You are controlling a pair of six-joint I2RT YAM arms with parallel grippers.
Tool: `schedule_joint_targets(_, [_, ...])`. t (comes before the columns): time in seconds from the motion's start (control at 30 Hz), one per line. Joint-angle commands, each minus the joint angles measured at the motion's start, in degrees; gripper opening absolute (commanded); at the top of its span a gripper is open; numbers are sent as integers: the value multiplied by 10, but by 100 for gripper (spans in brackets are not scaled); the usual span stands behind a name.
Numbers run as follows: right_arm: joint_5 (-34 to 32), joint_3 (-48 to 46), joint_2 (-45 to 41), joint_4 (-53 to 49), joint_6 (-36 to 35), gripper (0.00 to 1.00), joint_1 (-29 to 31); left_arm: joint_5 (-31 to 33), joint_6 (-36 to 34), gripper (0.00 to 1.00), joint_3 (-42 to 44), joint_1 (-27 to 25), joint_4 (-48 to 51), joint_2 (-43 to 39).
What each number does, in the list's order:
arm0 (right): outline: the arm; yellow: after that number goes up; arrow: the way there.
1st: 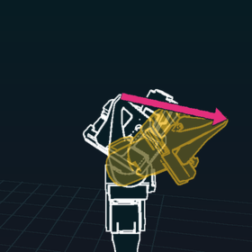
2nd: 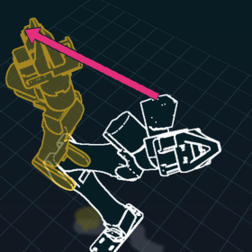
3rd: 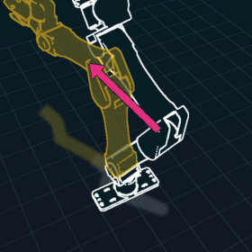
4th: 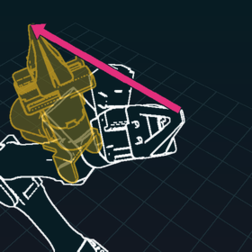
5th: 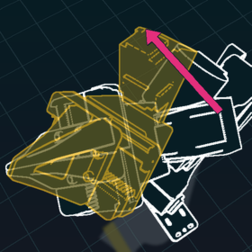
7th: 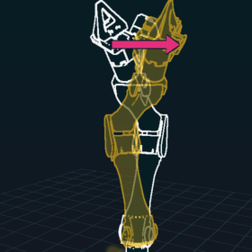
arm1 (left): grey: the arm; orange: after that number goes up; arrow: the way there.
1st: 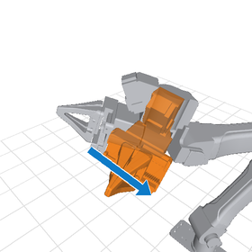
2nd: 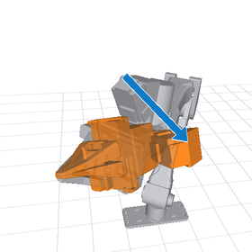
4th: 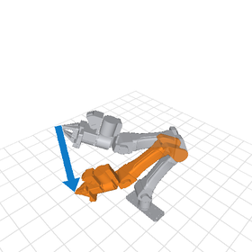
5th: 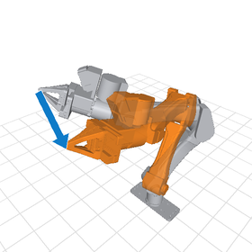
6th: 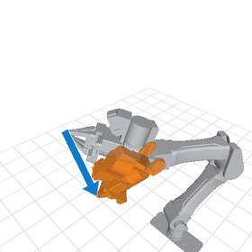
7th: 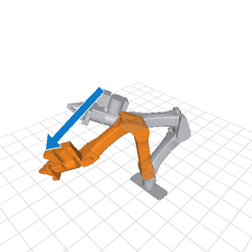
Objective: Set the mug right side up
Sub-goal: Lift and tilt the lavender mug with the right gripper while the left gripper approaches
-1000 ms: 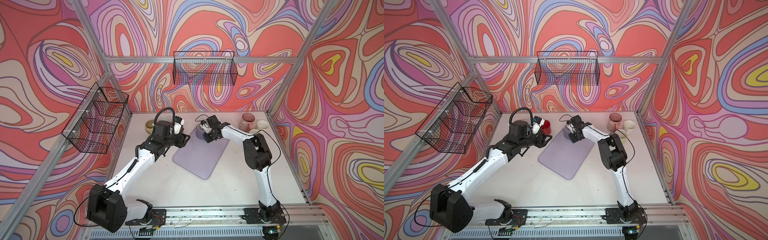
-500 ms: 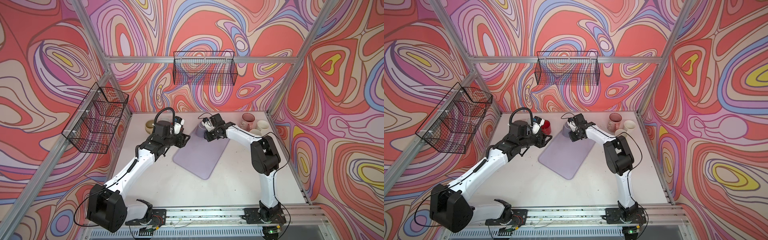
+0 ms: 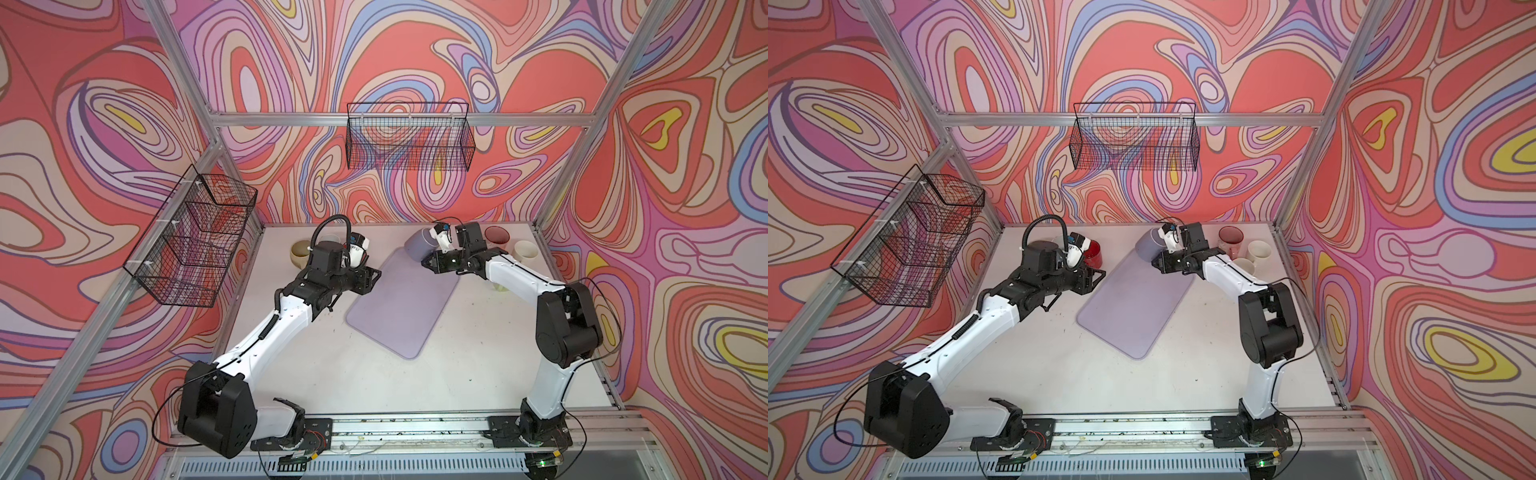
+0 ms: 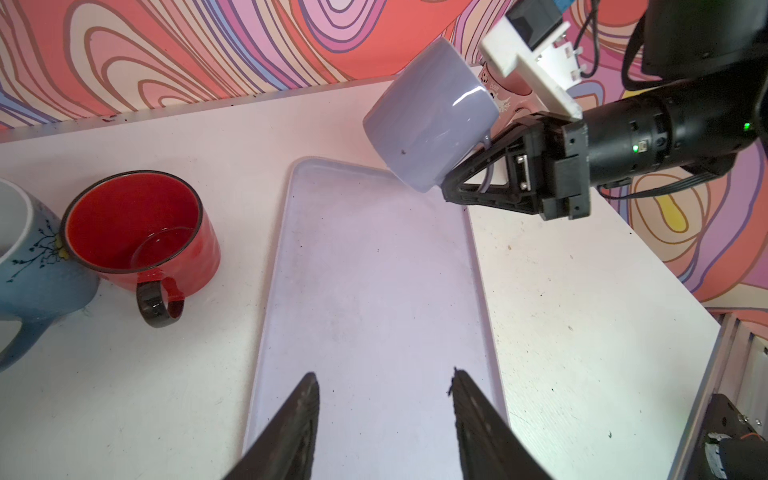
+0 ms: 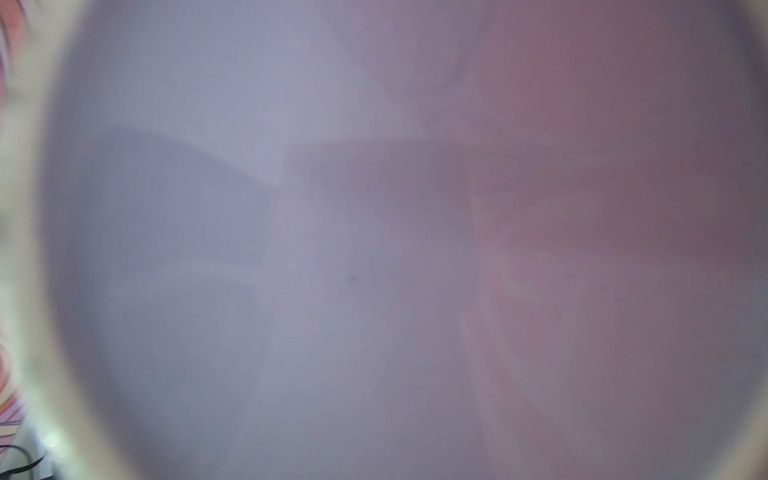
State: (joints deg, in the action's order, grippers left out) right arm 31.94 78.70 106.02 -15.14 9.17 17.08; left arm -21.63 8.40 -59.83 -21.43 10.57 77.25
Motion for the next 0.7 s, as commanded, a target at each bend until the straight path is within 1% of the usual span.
schedule_joint_targets(0.0, [107,-24,-42,118,38,0,-17,-25,10,54,-7,-3,-13,19])
schedule_joint_targets(0.07, [140,-50,-70,158,62,0,-30,-39,17,55,-15,-2,-14,24])
schedule_joint_targets(0.2, [196,-82,-85,204,82,0,-42,-81,50,56,-13,-3,-52,25])
schedule_joint_targets(0.27, [211,-88,-87,206,81,0,-42,-114,71,57,-5,-3,-88,33])
schedule_joint_targets(0.3, [216,-90,-89,207,79,0,-43,-120,82,57,0,-2,-103,36])
schedule_joint_targets(0.4, [232,-102,-97,222,85,0,-49,-130,133,58,36,-3,-191,33])
schedule_joint_targets(0.47, [252,-112,-102,247,102,0,-57,-150,168,59,52,-2,-257,33])
schedule_joint_targets(0.57, [285,-122,-107,286,127,0,-61,-188,200,60,45,-3,-297,49])
schedule_joint_targets(0.67, [317,-124,-108,305,139,0,-61,-203,223,60,38,-2,-324,60])
